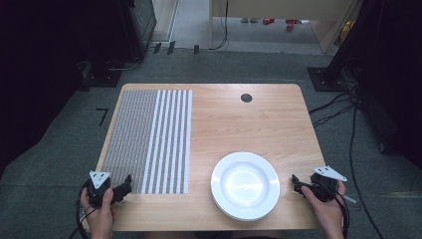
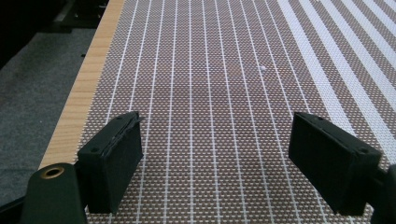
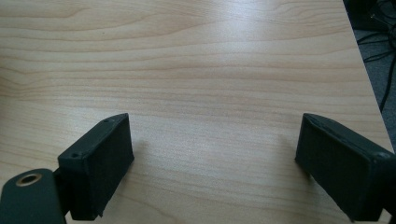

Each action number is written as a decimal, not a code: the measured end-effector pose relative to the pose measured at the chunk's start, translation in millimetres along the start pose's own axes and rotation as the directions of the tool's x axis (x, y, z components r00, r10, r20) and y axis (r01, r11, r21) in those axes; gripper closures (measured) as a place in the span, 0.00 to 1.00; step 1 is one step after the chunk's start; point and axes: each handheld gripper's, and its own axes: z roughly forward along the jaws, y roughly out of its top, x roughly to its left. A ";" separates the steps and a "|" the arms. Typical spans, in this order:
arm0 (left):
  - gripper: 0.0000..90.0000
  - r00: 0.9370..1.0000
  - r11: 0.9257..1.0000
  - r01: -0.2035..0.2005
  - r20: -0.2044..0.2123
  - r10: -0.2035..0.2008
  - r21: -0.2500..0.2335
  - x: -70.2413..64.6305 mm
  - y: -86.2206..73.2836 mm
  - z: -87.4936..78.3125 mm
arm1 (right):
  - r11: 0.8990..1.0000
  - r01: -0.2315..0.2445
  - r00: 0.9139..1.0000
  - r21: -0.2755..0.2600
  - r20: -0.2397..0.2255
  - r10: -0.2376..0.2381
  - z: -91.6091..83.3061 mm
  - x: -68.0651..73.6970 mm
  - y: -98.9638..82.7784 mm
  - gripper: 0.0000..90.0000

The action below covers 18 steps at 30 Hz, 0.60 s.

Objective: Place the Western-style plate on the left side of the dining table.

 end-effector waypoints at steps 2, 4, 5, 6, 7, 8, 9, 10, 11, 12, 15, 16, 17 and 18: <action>0.20 1.000 1.000 0.002 0.003 -0.002 -0.003 0.4 0.5 -0.7 | 1.000 -0.008 1.000 0.000 0.007 0.008 -0.4 1.0 -0.4 0.12; 0.20 1.000 1.000 0.013 0.008 -0.013 -0.010 -0.4 1.6 -2.0 | 1.000 -0.013 1.000 0.002 0.012 0.013 -0.8 2.4 -0.7 0.12; 0.20 1.000 1.000 0.013 0.008 -0.013 -0.010 -0.4 1.6 -2.0 | 1.000 -0.013 1.000 0.002 0.012 0.013 -0.8 2.4 -0.7 0.12; 0.20 1.000 1.000 0.021 0.019 -0.021 -0.014 -1.2 2.3 -2.7 | 1.000 -0.011 1.000 0.003 0.012 0.011 -0.7 2.3 -0.5 0.12; 0.19 0.999 1.000 0.022 0.025 -0.022 -0.017 -2.7 3.3 -3.6 | 1.000 -0.013 1.000 0.004 0.011 0.013 -0.8 2.4 -0.5 0.12; 0.19 1.000 0.999 0.014 0.028 -0.013 -0.029 -6.8 5.8 -5.5 | 1.000 -0.014 1.000 0.009 0.013 0.014 -1.0 2.4 0.1 0.12; 0.19 1.000 0.999 0.014 0.028 -0.013 -0.029 -6.8 5.8 -5.5 | 1.000 -0.017 1.000 0.012 0.014 0.017 -1.3 2.5 0.5 0.12; 0.19 0.999 0.999 0.013 0.038 -0.012 -0.037 -10.6 7.7 -7.1 | 1.000 -0.018 1.000 0.014 0.015 0.018 -1.4 2.7 0.6 0.12; 0.19 0.999 0.999 0.014 0.044 -0.013 -0.038 -12.0 8.1 -7.5 | 1.000 -0.019 1.000 0.016 0.015 0.019 -1.7 2.8 0.7 0.12; 0.19 0.999 0.999 0.014 0.044 -0.013 -0.038 -12.0 8.1 -7.5 | 1.000 -0.019 1.000 0.016 0.015 0.019 -1.7 2.8 0.7 0.12; 0.19 0.998 0.999 0.021 0.061 -0.019 -0.034 -16.5 8.7 -7.2 | 1.000 -0.025 1.000 0.019 0.009 0.025 -2.6 2.6 1.0 0.12; 0.19 0.997 0.999 0.024 0.070 -0.021 -0.033 -18.6 9.1 -7.1 | 0.999 -0.031 0.999 0.016 0.014 0.030 -3.4 2.7 1.2 0.16; 0.19 0.997 0.999 0.022 0.077 -0.020 -0.031 -22.2 9.7 -7.5 | 0.999 -0.034 0.999 0.015 0.014 0.034 -3.7 2.7 1.3 0.16; 0.19 0.996 0.999 0.020 0.082 -0.017 -0.031 -24.4 9.9 -7.8 | 0.999 -0.037 0.999 0.014 0.011 0.037 -4.0 2.4 1.5 0.16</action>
